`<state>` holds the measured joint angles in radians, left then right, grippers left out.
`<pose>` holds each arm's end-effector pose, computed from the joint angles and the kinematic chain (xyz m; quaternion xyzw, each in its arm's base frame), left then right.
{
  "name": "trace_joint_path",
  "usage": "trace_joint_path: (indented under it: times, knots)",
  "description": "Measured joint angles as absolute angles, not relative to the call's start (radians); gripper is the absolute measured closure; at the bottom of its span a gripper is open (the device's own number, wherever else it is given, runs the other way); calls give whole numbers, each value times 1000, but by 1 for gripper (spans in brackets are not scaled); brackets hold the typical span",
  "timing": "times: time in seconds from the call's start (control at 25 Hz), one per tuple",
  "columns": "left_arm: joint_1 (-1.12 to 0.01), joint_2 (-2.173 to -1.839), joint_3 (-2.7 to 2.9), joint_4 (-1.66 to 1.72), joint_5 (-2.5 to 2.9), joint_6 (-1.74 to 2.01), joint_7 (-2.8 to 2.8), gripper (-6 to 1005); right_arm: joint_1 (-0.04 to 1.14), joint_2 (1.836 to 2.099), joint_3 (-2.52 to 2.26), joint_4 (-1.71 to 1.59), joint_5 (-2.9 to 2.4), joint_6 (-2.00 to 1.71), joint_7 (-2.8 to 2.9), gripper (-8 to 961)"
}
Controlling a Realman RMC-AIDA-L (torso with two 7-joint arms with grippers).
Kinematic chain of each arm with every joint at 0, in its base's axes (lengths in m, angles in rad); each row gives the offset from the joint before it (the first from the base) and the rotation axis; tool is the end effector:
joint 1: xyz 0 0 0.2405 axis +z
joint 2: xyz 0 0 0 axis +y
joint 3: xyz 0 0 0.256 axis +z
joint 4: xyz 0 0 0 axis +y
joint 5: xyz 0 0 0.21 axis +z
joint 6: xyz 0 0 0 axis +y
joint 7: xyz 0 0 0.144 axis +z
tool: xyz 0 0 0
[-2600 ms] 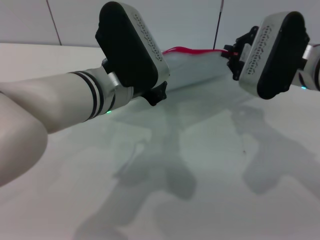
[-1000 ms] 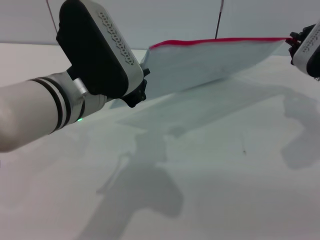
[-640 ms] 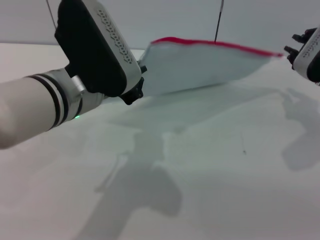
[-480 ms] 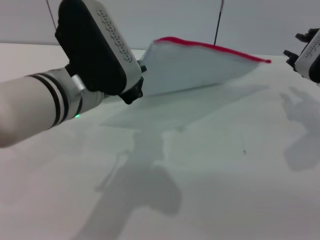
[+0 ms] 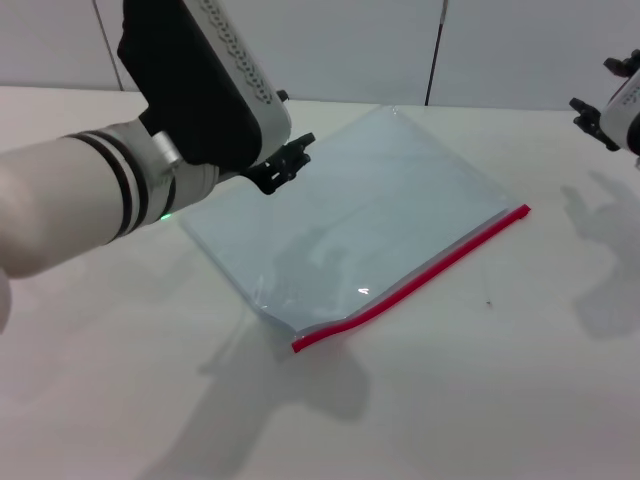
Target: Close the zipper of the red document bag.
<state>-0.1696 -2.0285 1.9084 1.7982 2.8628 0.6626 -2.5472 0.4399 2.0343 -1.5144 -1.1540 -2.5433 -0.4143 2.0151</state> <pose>-0.1251 0.3333 0.0029 -0.8908 -0.0040 0.0084 0.4542 0.2227 0.4303 0.0302 -0.8568 0.0160 -0.0876 0.5079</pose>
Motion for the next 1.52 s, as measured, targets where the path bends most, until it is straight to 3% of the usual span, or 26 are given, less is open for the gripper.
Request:
trace_joint_path:
  times: [0.24,0.6,1.08,1.52]
  knots:
    - [-160,-2029,1889,1755,2859,552,-2585,403,402,2036,-1599,-1160,-2439,-277,2064,395]
    - [-150,-2031,1840,1410,2723,1,-2690,177,323,2033,-1893,-1130,-2100,258,2125,399]
    - [-202,-2034,2016,950,2487,-630,-2702,185,332,2037,-2395,-745,-1972,995,2611,405]
    - [-264,-2032,2158,842,2271,-715,-2726,185,354,2039,-2727,-671,-1578,1217,2634,407]
